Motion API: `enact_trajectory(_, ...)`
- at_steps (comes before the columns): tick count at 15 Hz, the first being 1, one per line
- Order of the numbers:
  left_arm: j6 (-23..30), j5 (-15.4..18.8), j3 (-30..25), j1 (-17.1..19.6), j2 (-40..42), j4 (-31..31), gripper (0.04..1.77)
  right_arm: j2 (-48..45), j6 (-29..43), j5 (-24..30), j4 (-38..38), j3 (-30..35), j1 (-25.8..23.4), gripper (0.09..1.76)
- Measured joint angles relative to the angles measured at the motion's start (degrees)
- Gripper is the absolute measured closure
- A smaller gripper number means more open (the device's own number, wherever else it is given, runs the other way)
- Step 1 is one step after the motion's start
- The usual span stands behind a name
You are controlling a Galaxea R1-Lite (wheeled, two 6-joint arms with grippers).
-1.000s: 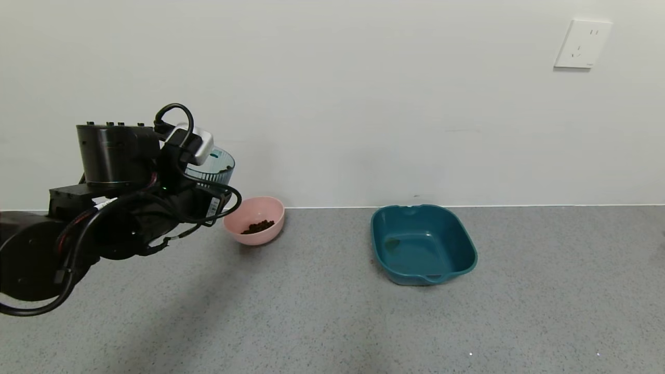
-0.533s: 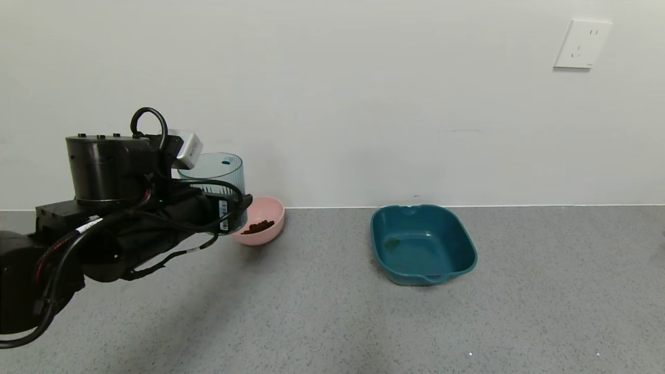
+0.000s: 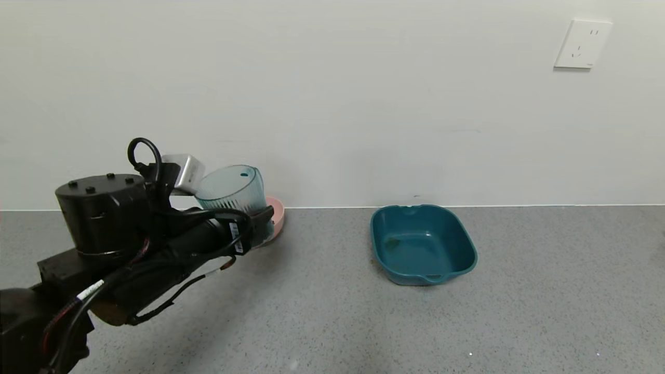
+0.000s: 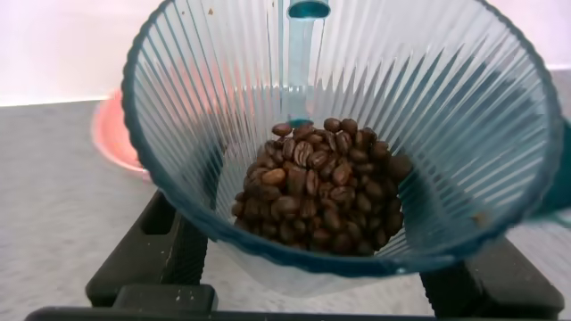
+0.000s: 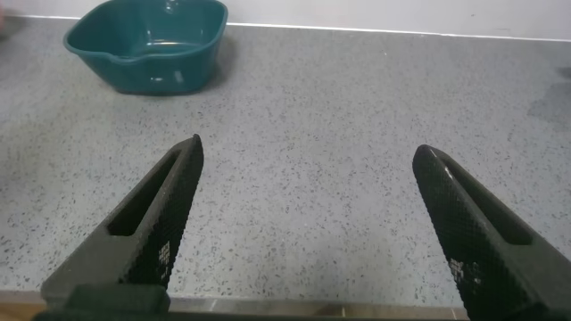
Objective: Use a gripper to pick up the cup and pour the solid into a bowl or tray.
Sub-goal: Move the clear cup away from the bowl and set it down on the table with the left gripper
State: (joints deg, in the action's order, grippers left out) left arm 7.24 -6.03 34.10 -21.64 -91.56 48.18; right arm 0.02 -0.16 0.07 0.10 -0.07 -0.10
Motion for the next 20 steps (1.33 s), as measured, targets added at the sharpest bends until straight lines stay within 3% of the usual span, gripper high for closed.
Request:
enact_trajectory(5, -0.6, 8.7, -10.0, -0.2, 0.7, 5.2, 0.50, 0.0, 0.0, 0.0, 0.0, 0.0, 0.0, 0.14)
enact_trajectory(13, -6.3, 18.6, -16.6, 0.4, 0.6, 5.4, 0.50, 0.0, 0.0, 0.0, 0.0, 0.0, 0.0, 0.14)
enact_trajectory(17, -6.4, 19.6, -17.5, 1.1, -0.8, 6.8, 0.50, 0.0, 0.0, 0.0, 0.0, 0.0, 0.0, 0.14)
enact_trajectory(20, -6.5, 19.1, -17.2, 2.0, -4.2, 13.4, 0.50, 0.0, 0.0, 0.0, 0.0, 0.0, 0.0, 0.14)
